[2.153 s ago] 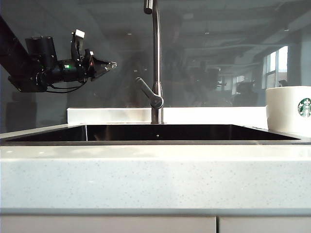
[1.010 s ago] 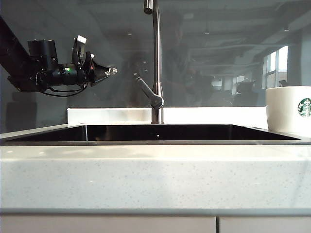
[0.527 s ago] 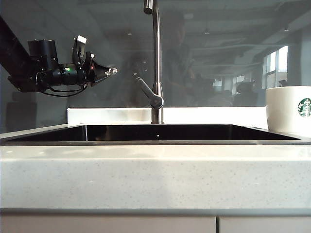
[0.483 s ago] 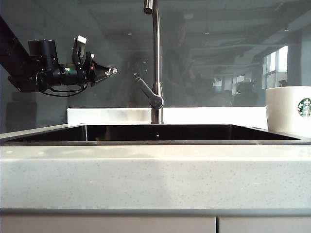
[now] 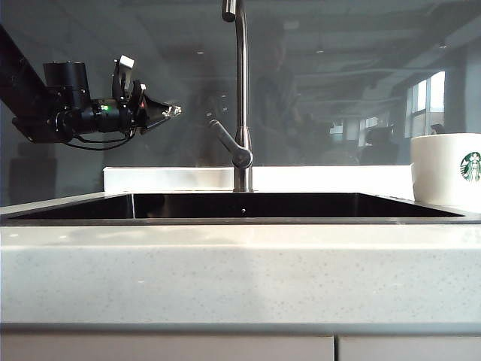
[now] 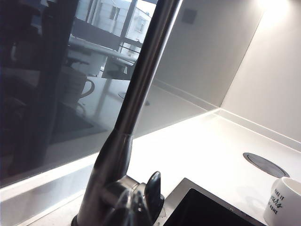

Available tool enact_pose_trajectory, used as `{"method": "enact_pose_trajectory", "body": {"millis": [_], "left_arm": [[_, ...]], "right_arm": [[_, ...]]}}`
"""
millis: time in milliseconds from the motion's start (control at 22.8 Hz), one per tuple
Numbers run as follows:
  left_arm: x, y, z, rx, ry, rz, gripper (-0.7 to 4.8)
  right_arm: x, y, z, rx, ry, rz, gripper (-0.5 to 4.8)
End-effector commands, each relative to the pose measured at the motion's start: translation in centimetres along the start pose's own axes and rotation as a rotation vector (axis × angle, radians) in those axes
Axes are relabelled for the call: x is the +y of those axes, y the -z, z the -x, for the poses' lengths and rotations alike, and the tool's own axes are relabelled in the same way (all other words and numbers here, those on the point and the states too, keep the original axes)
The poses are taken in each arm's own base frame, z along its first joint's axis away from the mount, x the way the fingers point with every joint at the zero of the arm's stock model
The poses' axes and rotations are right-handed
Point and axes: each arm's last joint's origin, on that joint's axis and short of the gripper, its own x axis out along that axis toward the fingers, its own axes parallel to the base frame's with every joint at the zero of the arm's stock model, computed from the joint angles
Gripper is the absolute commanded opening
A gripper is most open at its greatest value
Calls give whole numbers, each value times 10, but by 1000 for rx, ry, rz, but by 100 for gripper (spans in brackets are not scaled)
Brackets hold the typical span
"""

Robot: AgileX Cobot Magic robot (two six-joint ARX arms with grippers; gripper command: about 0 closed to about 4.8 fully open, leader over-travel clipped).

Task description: Pick up the mug next to the sink, go to the faucet to get some water, pour the water into the sink, and finally put the mug back to its place.

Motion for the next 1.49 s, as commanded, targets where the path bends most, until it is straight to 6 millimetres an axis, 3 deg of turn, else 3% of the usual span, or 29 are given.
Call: {"method": "enact_pose_trajectory", "body": {"millis": [44, 395, 1362, 1494], "left_arm": [[-2, -6, 0, -10, 9, -22, -5], [-2, -6, 0, -10, 9, -22, -5], [-2, -6, 0, -9, 8, -27, -5], [-3, -11, 1, 25, -26, 33, -5]], "right_arm": [[-1, 1, 0, -2, 8, 7, -5], [-3, 13, 1, 123, 23, 7, -5], [-3, 11, 1, 109, 26, 6, -5], [-3, 11, 1, 109, 26, 6, -5]]}}
